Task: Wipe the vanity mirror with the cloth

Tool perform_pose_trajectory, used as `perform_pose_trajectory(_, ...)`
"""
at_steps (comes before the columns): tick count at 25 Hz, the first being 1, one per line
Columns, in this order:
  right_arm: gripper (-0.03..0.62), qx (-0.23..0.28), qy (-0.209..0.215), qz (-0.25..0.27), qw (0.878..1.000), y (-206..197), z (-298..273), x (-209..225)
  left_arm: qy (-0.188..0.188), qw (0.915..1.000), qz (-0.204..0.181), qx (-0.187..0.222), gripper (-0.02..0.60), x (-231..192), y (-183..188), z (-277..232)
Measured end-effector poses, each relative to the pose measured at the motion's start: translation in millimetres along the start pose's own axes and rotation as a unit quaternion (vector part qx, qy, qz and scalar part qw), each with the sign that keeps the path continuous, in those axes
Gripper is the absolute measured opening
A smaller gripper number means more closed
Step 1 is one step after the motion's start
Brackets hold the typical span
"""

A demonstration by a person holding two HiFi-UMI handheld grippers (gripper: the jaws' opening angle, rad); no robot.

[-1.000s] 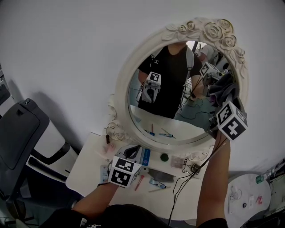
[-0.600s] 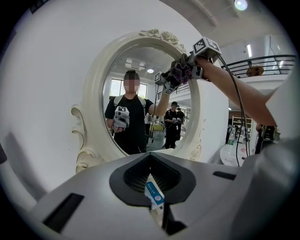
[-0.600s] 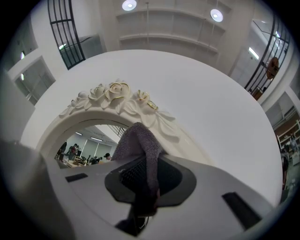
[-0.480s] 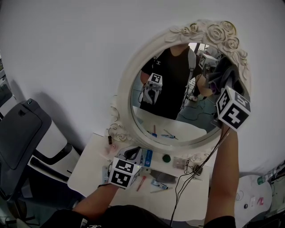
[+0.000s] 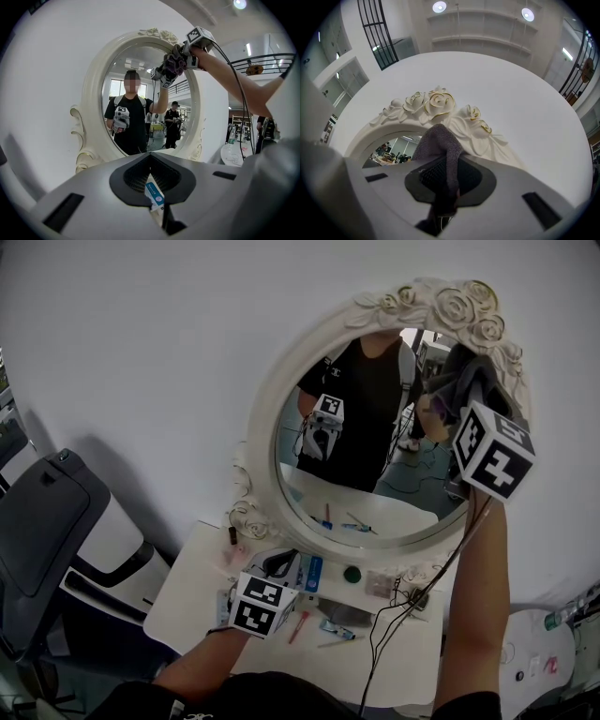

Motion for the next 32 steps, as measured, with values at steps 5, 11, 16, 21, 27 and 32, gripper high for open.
perform_pose_trajectory(5, 0.041, 0.013, 0.011, 0.023, 1.000, 10, -7, -16, 0.006, 1.0000, 0.004, 0.002, 0.006, -3, 0, -1)
perform_pose_trajectory(11, 0.041, 0.031, 0.036, 0.037, 0.998, 20, -16, -43, 0.023, 0.9997, 0.010, 0.003, 0.006, -15, -2, 2)
perform_pose_trajectory(16, 0.041, 0.034, 0.060, 0.035, 0.997, 25, -22, -62, 0.040, 0.9991, 0.014, 0.004, 0.006, -28, -3, 8)
perform_pose_trajectory(21, 0.041, 0.019, 0.123, 0.051, 0.991, 21, -32, -111, 0.055, 0.9983, 0.020, 0.003, 0.006, -36, -7, 16)
perform_pose_trajectory(27, 0.041, 0.012, 0.177, 0.065, 0.982, -4, -38, -173, 0.078, 0.9964, 0.031, -0.002, 0.006, -55, -16, 31)
perform_pose_trajectory(32, 0.041, 0.002, 0.218, 0.088, 0.972, -36, -34, -225, 0.102, 0.9939, 0.043, -0.003, 0.006, -73, -22, 44)
Point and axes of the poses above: the fingertips, and each gripper's own axes: z backward along the fingers, x to its right, y out of its top, the point moved 3 cm from there along z, backward along the fingers, and after that the axes turned 10 degrees about y, right-handed, at the moved point
